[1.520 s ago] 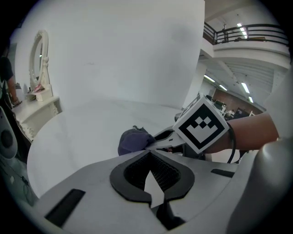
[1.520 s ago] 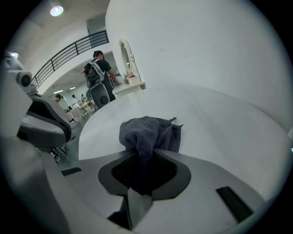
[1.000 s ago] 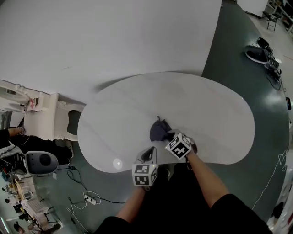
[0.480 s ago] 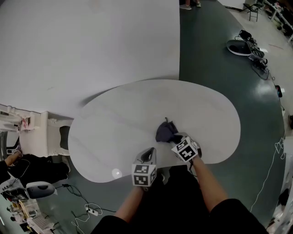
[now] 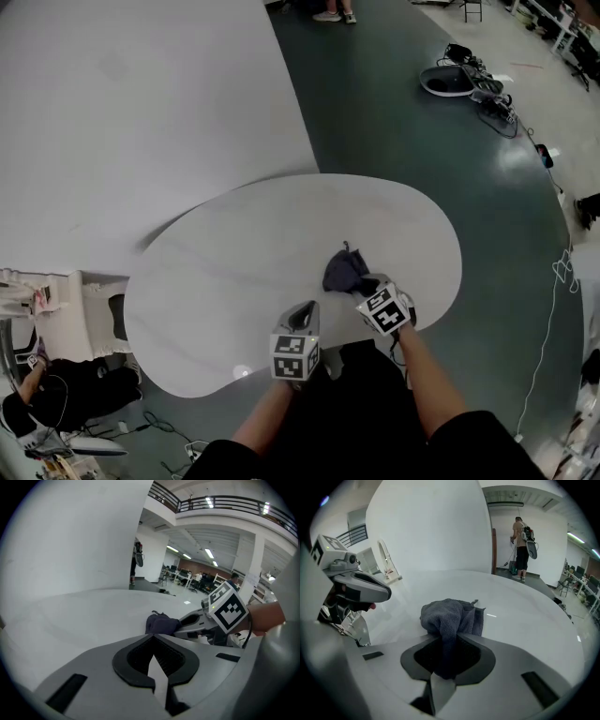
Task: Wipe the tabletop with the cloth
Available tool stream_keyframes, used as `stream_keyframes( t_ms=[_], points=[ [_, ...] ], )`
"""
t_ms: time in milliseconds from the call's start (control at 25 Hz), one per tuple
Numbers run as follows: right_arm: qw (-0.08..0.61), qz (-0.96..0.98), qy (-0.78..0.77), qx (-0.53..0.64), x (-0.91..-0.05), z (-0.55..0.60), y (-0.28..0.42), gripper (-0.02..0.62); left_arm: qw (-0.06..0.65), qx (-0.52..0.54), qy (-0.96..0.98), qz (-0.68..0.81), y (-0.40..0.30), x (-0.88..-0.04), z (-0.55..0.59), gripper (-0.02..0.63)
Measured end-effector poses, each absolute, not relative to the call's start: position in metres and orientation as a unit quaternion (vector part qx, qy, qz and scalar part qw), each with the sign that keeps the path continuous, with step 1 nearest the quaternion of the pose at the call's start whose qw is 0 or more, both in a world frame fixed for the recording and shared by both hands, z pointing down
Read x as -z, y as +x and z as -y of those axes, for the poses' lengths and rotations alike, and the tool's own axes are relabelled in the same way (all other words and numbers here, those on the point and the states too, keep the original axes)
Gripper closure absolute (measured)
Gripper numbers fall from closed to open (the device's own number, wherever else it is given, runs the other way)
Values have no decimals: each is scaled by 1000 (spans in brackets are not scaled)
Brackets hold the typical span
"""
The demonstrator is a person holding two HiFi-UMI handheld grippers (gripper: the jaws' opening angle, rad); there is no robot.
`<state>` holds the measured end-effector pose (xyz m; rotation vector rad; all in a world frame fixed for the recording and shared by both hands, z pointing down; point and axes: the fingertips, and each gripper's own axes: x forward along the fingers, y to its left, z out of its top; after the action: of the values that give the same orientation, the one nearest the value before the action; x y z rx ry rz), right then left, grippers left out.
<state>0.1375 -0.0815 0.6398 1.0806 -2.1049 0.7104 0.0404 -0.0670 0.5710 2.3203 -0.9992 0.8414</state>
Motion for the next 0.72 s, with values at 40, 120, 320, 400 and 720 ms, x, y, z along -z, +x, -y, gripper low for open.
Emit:
stream_keyframes(
  t_ms=[40,120,320,400,720],
  points=[
    [328,801,419,-273,-640,80,145,538,235,-308,849,360,47,-571,68,600],
    [325,795,432,-276,-640,77,162,538,231,-311,853,349,60,-572,69,600],
    [313,775,469,-287,-642,72,200,538,222,-317,863,324,86,-574,72,600],
    [309,767,480,-292,-642,69,214,538,219,-321,867,313,97,-575,71,600],
    [289,731,531,-317,-644,56,269,538,207,-331,878,276,133,-576,73,600]
  ],
)
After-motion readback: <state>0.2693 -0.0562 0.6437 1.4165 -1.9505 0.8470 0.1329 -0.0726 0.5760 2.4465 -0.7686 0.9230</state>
